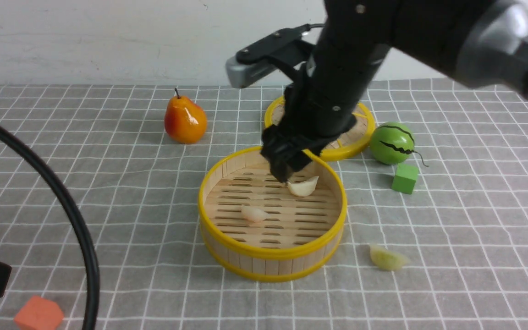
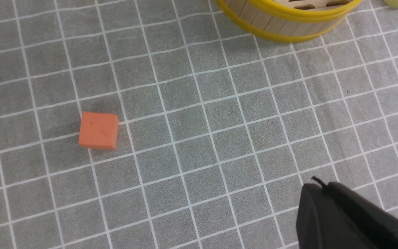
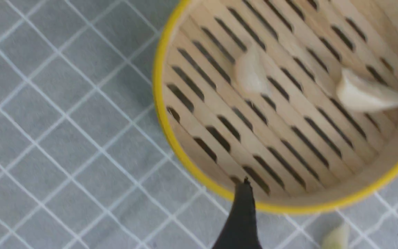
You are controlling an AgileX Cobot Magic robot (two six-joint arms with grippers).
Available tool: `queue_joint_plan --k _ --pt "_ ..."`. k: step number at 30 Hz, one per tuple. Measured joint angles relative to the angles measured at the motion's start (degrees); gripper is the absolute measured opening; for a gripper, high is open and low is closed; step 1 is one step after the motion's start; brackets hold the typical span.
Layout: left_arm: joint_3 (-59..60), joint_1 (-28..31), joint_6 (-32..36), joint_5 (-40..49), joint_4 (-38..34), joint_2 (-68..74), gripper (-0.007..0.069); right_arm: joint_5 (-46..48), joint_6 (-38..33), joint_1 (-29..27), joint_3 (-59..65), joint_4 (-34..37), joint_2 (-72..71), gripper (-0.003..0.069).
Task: Put the dumplings into the steamer on the table with the grey tablecloth.
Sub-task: 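Reach for and grasp a dumpling lying on the table beside the steamer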
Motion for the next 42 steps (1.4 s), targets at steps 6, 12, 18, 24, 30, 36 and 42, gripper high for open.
queue_joint_plan --k 6,12,18,24,30,36,42 --pt "0.0 0.0 0.6 0.0 -0.1 0.0 0.0004 -4.4 -0.4 -8.2 22.9 -0.4 -9.3 0.0563" --pt "0.0 0.0 0.7 0.0 -0.1 0.0 0.0006 -19.5 -1.7 -14.3 37.0 -0.5 -9.8 0.0563" --pt "0.0 0.0 0.7 -0.1 0.2 0.0 0.0006 -26.1 -5.2 -14.7 38.4 0.2 -5.3 0.0563" --pt "0.0 0.0 0.7 -0.3 0.2 0.0 0.0012 -28.0 -11.8 -14.6 38.4 5.0 -1.0 0.0514" --pt "0.0 0.0 0.7 -0.3 0.2 0.0 0.0017 -29.6 -13.5 -13.8 38.4 7.0 -0.3 0.0308" --pt "0.0 0.0 0.7 -0.3 0.4 0.0 0.0020 -25.6 -13.6 -13.8 37.3 5.5 -0.6 0.0183" --pt "0.0 0.0 0.7 -0.3 1.1 0.0 0.0022 -18.6 -10.3 -11.5 28.3 7.1 -5.5 0.0183"
